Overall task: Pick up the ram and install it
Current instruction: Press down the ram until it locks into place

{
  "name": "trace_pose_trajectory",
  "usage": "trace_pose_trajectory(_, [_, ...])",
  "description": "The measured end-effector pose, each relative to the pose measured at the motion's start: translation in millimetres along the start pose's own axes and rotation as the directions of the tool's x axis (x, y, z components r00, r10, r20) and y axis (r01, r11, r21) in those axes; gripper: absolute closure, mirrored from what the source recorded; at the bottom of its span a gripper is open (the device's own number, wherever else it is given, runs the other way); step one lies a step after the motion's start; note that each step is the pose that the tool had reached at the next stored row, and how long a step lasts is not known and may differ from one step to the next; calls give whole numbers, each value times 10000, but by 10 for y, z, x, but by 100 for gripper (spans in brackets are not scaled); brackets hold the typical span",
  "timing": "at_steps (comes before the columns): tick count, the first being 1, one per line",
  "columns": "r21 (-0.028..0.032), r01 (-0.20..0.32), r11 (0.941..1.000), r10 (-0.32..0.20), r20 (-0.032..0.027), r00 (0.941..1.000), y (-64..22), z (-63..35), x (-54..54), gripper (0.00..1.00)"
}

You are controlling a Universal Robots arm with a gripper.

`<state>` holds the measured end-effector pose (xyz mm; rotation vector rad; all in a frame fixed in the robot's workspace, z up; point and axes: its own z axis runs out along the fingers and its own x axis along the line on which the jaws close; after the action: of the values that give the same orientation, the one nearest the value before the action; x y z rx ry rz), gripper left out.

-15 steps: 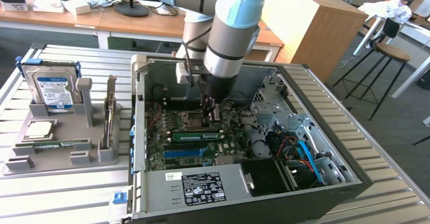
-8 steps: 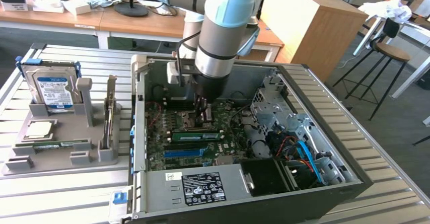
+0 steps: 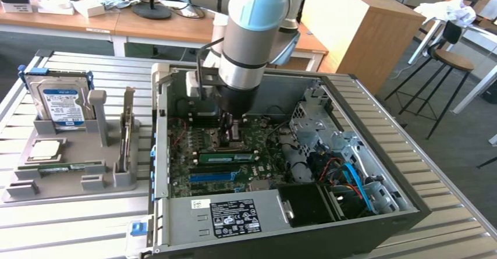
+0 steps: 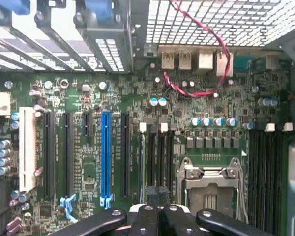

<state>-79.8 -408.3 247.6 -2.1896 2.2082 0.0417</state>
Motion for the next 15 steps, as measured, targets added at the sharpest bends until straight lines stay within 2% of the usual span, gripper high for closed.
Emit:
trace_pose_trajectory(8, [4, 0, 10000, 0, 27, 10000, 102, 0, 7, 90])
trace_pose_trajectory(15, [3, 0, 10000, 0, 27, 10000, 102, -2, 36, 90])
